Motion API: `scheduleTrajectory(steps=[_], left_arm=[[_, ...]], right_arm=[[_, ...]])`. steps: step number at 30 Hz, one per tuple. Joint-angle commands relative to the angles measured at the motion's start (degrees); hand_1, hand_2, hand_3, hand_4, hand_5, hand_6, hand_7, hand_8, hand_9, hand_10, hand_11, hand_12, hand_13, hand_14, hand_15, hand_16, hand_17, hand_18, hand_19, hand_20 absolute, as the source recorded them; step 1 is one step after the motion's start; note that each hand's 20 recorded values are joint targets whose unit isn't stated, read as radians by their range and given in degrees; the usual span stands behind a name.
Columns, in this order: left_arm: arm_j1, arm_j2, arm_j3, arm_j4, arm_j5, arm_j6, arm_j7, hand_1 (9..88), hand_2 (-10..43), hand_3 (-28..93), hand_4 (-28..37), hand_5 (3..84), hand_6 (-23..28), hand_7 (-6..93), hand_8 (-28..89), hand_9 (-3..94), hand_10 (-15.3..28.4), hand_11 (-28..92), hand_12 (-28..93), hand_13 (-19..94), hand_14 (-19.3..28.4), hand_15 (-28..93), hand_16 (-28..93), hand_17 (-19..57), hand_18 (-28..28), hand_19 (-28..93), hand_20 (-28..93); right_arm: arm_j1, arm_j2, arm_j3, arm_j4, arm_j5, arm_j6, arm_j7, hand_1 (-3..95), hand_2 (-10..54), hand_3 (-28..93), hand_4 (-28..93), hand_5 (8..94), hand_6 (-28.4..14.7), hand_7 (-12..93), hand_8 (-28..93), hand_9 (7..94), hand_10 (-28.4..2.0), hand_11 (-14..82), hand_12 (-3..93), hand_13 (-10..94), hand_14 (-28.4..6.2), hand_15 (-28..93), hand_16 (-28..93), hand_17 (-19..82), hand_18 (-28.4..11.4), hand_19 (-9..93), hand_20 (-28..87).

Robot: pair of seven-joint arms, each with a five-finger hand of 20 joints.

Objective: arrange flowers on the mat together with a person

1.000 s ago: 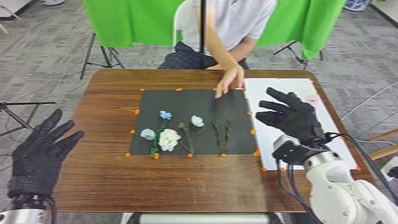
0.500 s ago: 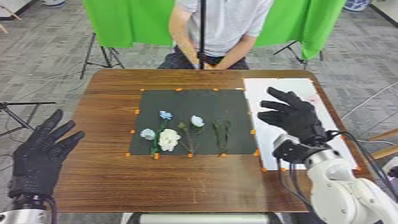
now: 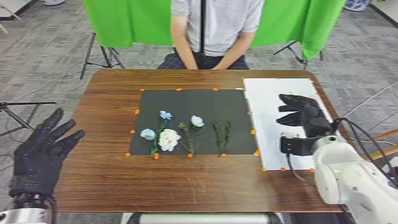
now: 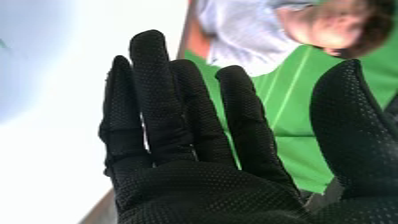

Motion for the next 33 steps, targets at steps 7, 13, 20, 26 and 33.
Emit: scheduleTrajectory(steps=[7,13,20,26,33], left_arm=[[0.1,-2.85,-0.07,-0.22,2.39,-0.18,-2.71,17.1,8.7,74,-28.3,29.9,4.3,10.2,-8,27.9,14.1,17,13,20,21.5,44,-5,-10.0,17.6,37,17],[0.4,-2.52,-0.34,-0.42,1.97,0.11,-2.67,17.1,8.7,74,-28.3,30.0,4.3,10.1,-8,27.9,14.1,17,13,20,21.5,44,-5,-10.0,17.6,37,17],[0.5,-0.92,-0.19,-0.46,0.4,0.75,-1.11,17.2,8.5,74,-28.3,29.9,4.2,10.1,-8,28.2,14.3,17,13,20,21.6,45,-5,-10.0,17.6,37,17],[0.4,-0.85,-0.05,-0.49,0.0,1.01,-0.8,17.2,8.6,74,-28.3,29.9,4.2,10.2,-8,28.3,14.4,17,13,20,21.5,44,-5,-10.0,17.6,37,17],[1.0,0.54,0.18,-0.49,-1.84,1.56,1.44,17.2,8.6,74,-28.3,29.9,4.2,10.3,-8,28.3,14.3,17,13,20,21.6,44,-5,-9.9,17.6,37,17]], right_arm=[[21.8,5.0,-13.7,7.9,-22.8,4.8,16.9,25.1,3.8,75,-23,46.9,-2.2,15,-12,48.2,-18.9,14.2,15.7,50,-18.0,55,10,19,-24.1,66,16],[32.7,5.6,-23.4,15.2,-30.9,-1.3,25.8,25.9,3.6,75,-23,47.2,-2.3,15,-12,47.9,-18.8,13.9,15.3,51,-17.4,55,9,20,-24.1,66,14],[43.8,4.9,-33.2,23.1,-35.0,-12.2,32.3,26.6,2.3,75,-23,44.7,-2.3,14,-12,44.2,-18.8,11.6,15.0,51,-17.2,55,9,21,-23.5,68,14],[49.3,3.8,-39.6,28.0,-36.4,-16.5,34.4,28.2,-0.1,76,-23,42.8,-2.3,13,-11,42.6,-19.6,9.8,15.3,51,-17.2,57,8,22,-22.3,71,12],[53.7,4.0,-45.6,31.3,-35.7,-20.0,35.1,30.2,-1.4,76,-23,43.3,-2.2,13,-11,44.1,-19.2,10.9,15.6,53,-16.2,58,8,23,-21.4,72,10]])
